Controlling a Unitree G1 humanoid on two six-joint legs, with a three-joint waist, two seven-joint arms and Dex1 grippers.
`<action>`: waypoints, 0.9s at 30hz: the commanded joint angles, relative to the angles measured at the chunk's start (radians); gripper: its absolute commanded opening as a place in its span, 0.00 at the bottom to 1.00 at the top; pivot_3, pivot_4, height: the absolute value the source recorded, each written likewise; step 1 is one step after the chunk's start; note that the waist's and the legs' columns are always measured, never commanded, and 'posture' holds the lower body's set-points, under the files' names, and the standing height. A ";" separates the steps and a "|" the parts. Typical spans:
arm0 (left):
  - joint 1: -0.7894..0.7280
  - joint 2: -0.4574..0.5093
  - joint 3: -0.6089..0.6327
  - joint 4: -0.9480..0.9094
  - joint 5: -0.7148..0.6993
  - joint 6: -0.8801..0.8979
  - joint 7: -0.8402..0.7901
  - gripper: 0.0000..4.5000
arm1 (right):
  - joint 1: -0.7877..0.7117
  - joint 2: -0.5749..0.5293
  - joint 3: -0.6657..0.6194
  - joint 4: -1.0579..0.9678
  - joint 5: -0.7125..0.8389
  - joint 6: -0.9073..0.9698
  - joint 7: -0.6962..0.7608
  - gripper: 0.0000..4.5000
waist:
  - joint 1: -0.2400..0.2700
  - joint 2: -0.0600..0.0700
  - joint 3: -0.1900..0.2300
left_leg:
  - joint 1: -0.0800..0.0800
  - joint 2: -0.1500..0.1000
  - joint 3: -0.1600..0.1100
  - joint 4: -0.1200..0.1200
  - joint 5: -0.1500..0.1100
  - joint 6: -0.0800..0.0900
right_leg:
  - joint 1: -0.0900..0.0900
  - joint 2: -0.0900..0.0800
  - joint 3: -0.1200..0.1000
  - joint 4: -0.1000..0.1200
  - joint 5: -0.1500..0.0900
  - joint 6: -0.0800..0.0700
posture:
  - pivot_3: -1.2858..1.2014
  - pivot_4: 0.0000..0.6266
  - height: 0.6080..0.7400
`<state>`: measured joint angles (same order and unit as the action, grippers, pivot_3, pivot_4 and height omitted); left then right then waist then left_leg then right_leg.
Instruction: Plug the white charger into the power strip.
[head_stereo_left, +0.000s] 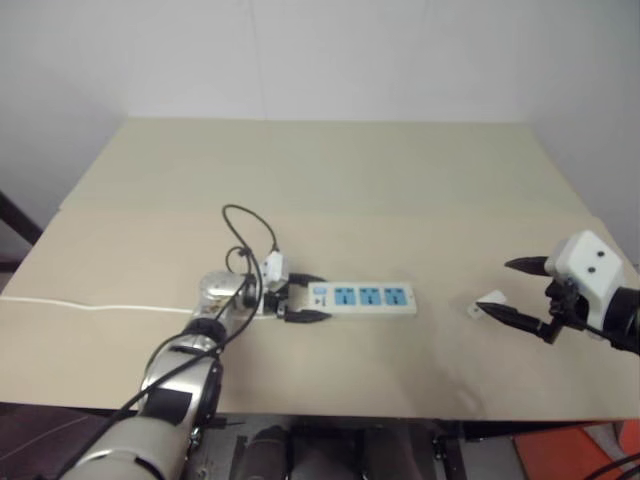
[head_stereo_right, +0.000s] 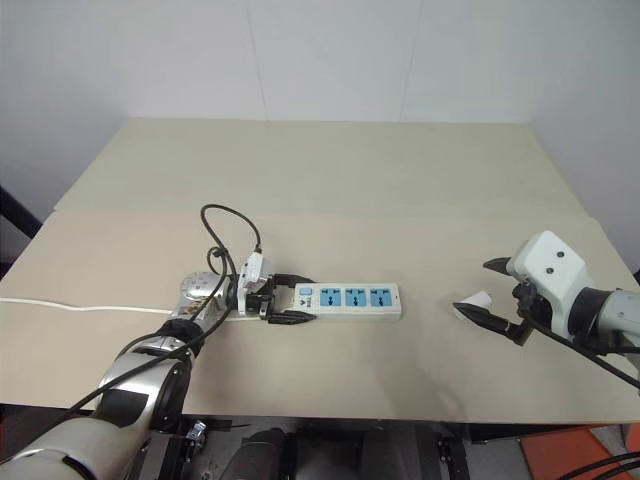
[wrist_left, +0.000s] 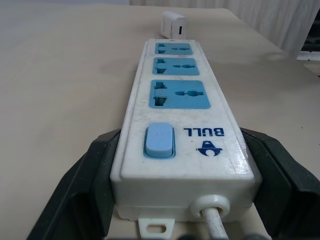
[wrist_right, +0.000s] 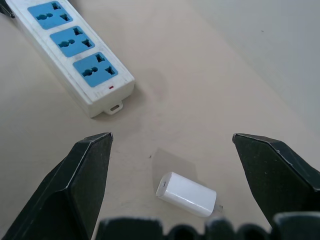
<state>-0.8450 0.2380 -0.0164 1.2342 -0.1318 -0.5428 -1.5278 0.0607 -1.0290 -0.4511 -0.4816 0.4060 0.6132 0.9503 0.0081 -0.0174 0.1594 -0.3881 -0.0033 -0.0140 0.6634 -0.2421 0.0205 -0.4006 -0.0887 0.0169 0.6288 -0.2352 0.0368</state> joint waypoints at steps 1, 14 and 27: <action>-0.002 -0.001 0.004 0.001 0.022 -0.015 0.026 0.73 | -0.017 -0.019 -0.006 -0.001 -0.007 -0.015 0.000 1.00 | 0.000 0.000 0.000 | 0.000 0.000 0.000 0.000 0.000 0.000 | 0.000 0.000 0.000 0.000 0.000 0.000 | 0.52 0.24 1.00; -0.014 0.012 -0.020 -0.020 0.053 0.015 -0.012 0.73 | -0.424 -0.232 0.493 0.403 -0.303 -0.558 0.426 1.00 | -0.020 0.000 0.000 | 0.002 0.000 0.000 0.000 0.000 0.000 | 0.002 0.000 0.000 -0.001 0.000 0.000 | 0.52 0.24 1.00; 0.003 0.032 -0.020 -0.060 0.049 0.013 -0.013 0.73 | -0.839 -0.055 0.862 0.804 -0.634 -0.949 0.617 1.00 | -0.020 0.000 0.000 | -0.001 0.000 0.000 0.002 0.000 0.000 | -0.002 0.000 -0.001 0.000 0.000 0.000 | 0.52 0.24 1.00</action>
<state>-0.8478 0.2544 -0.0249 1.1927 -0.1011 -0.5241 -1.5390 -0.7543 -1.0839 0.4137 0.3091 -0.2149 -0.2947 1.5332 -0.0115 -0.0173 0.1595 -0.3895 -0.0033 -0.0135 0.6651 -0.2421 0.0205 -0.4028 -0.0889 0.0158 0.6290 -0.2350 0.0369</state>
